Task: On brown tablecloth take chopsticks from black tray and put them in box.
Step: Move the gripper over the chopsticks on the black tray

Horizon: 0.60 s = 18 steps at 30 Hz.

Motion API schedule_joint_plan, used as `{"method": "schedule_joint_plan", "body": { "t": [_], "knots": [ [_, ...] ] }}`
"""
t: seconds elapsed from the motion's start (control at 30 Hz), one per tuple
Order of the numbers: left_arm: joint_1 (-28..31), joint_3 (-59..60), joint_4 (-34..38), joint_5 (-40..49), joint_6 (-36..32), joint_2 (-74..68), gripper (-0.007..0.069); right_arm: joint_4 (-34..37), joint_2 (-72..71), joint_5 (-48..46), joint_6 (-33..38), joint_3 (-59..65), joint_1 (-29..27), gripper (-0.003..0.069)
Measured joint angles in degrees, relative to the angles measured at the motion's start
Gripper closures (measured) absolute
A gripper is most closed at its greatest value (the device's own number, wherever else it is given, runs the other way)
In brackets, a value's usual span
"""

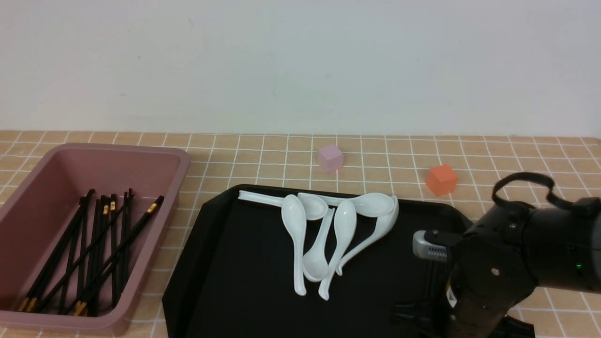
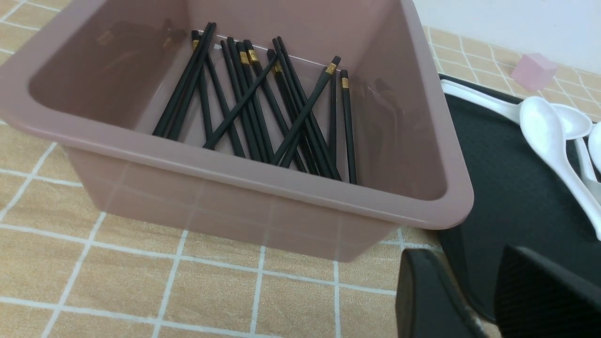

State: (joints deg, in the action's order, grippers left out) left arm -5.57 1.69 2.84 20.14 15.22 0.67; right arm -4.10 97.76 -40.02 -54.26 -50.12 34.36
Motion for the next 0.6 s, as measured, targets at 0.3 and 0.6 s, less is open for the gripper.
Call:
{"method": "schedule_joint_plan", "body": {
  "t": [0.3, 0.6],
  "knots": [
    [0.0, 0.0, 0.0, 0.0, 0.0, 0.0, 0.0385, 0.0, 2.4, 0.2, 0.0, -0.6, 0.0, 0.0394],
    [0.0, 0.0, 0.0, 0.0, 0.0, 0.0, 0.0386, 0.9, 2.4, 0.7, 0.0, -0.6, 0.0, 0.0423]
  ]
}}
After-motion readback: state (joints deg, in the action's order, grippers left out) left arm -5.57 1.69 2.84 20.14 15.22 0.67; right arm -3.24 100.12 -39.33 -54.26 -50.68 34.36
